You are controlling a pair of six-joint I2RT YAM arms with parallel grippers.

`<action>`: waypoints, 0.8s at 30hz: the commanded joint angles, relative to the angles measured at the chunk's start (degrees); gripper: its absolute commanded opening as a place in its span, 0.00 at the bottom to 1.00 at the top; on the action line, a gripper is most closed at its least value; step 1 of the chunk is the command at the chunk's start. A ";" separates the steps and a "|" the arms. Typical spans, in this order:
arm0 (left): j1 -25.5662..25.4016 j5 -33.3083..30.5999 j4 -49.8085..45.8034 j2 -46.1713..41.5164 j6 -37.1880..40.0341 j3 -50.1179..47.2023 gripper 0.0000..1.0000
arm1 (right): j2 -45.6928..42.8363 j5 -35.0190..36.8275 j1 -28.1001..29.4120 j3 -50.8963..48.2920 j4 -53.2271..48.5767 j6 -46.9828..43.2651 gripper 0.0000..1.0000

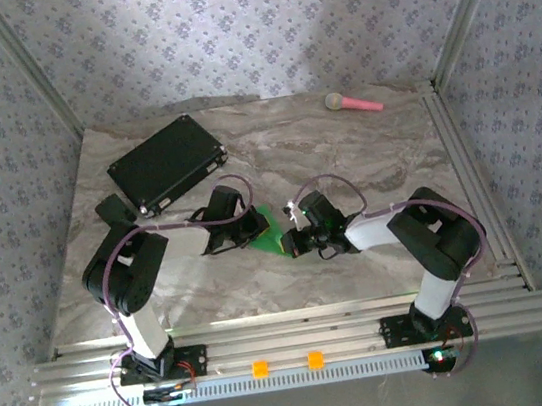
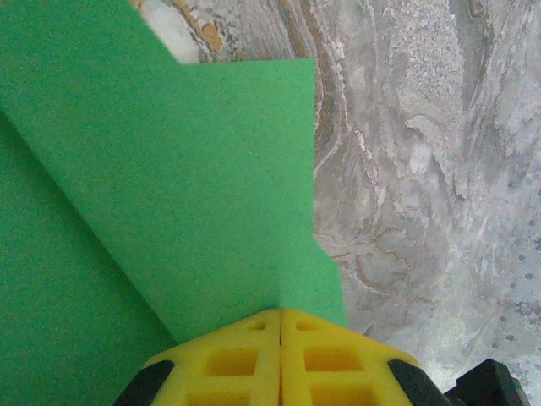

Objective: Fold a paper plane with a square sheet of paper (pick it up from the middle)

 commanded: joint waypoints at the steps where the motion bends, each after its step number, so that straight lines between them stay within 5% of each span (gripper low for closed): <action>1: -0.24 0.29 1.50 -0.28 -0.56 0.33 0.09 | 2.41 -0.28 -0.06 0.44 -7.53 -1.17 0.00; 24: -0.28 -3.92 -5.68 -0.16 0.65 0.71 0.05 | 3.06 -0.94 -0.67 1.56 -9.72 -0.29 0.01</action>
